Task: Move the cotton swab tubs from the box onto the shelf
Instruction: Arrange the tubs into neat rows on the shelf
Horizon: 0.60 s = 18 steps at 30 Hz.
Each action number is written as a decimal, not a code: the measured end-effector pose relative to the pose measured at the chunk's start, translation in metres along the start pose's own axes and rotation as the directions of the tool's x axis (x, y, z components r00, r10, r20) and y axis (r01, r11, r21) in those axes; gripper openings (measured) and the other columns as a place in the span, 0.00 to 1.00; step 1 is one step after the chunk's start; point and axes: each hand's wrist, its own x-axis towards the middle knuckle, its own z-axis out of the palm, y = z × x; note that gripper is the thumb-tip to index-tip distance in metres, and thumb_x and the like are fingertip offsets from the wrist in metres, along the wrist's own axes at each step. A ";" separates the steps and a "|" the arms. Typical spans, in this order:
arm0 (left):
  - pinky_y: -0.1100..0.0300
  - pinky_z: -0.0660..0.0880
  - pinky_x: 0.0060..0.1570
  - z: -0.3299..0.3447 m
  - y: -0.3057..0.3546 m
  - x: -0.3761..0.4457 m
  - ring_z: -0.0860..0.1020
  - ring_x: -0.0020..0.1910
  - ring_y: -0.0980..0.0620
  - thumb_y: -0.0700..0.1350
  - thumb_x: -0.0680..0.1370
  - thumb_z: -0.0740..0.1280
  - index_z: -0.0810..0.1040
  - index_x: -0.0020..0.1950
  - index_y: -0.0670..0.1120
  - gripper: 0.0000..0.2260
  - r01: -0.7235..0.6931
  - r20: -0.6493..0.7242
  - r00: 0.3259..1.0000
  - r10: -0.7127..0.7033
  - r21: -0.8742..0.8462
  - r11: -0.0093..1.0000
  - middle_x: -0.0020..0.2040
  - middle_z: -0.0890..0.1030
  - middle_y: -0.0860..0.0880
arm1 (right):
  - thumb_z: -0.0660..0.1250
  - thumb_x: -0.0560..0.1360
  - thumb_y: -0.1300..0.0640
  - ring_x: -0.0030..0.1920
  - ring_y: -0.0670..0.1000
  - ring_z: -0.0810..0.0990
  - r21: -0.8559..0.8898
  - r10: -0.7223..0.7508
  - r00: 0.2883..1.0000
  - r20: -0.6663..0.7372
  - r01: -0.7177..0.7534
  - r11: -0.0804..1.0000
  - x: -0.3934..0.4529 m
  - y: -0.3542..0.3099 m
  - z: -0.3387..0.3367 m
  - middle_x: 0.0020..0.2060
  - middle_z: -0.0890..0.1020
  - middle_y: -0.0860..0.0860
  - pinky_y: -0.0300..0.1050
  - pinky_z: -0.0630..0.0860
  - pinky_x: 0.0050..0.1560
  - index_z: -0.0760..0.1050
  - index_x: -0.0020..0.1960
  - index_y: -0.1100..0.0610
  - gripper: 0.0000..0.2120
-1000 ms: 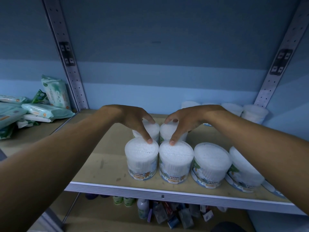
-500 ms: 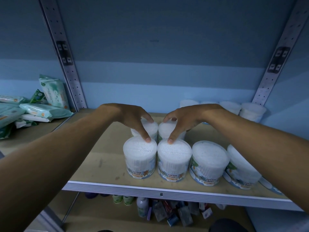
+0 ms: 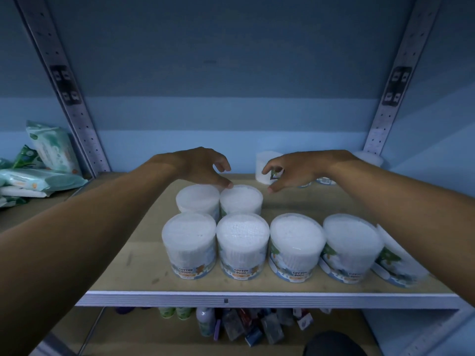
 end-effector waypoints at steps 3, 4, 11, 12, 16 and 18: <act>0.58 0.69 0.60 0.006 0.019 0.017 0.74 0.59 0.55 0.64 0.72 0.71 0.75 0.66 0.58 0.25 -0.024 -0.014 1.000 0.024 -0.003 1.000 0.64 0.76 0.59 | 0.69 0.69 0.35 0.62 0.52 0.79 -0.022 0.030 0.999 0.020 -0.030 0.999 -0.002 0.023 0.003 0.65 0.76 0.43 0.52 0.73 0.66 0.70 0.70 0.39 0.31; 0.58 0.69 0.62 0.008 0.025 0.023 0.74 0.60 0.54 0.63 0.72 0.71 0.75 0.66 0.57 0.24 -0.031 -0.017 0.999 0.031 -0.004 1.000 0.64 0.76 0.58 | 0.70 0.69 0.35 0.61 0.53 0.79 -0.023 0.043 0.999 0.024 -0.043 0.999 -0.002 0.031 0.004 0.64 0.76 0.44 0.52 0.75 0.65 0.71 0.69 0.39 0.30; 0.55 0.69 0.64 0.029 0.065 0.072 0.72 0.66 0.50 0.59 0.74 0.71 0.70 0.72 0.54 0.28 -0.055 -0.052 0.997 0.055 -0.001 0.998 0.69 0.73 0.52 | 0.71 0.71 0.39 0.63 0.53 0.76 -0.011 0.128 0.991 -0.047 -0.129 0.992 0.008 0.076 0.010 0.68 0.75 0.47 0.48 0.73 0.63 0.71 0.70 0.41 0.29; 0.55 0.68 0.65 0.032 0.068 0.080 0.71 0.68 0.49 0.59 0.74 0.71 0.70 0.72 0.53 0.29 -0.052 -0.068 0.996 0.052 0.001 0.999 0.70 0.72 0.52 | 0.72 0.71 0.39 0.65 0.53 0.75 -0.004 0.132 0.988 -0.075 -0.133 0.991 0.011 0.080 0.012 0.69 0.74 0.48 0.48 0.72 0.63 0.70 0.71 0.42 0.30; 0.55 0.68 0.65 0.042 0.079 0.111 0.69 0.70 0.48 0.58 0.74 0.71 0.66 0.75 0.53 0.32 -0.028 -0.114 0.993 0.027 -0.002 1.000 0.73 0.66 0.50 | 0.73 0.72 0.42 0.66 0.57 0.73 0.022 0.135 0.975 -0.174 -0.133 0.991 0.028 0.094 0.017 0.69 0.70 0.54 0.52 0.72 0.66 0.67 0.75 0.45 0.33; 0.54 0.68 0.67 0.046 0.081 0.125 0.68 0.71 0.47 0.58 0.74 0.71 0.63 0.77 0.52 0.34 -0.023 -0.113 0.993 0.024 0.010 1.000 0.75 0.63 0.50 | 0.72 0.73 0.43 0.67 0.59 0.72 0.026 0.142 0.970 -0.198 -0.140 0.990 0.036 0.100 0.018 0.69 0.68 0.55 0.54 0.72 0.66 0.65 0.76 0.45 0.34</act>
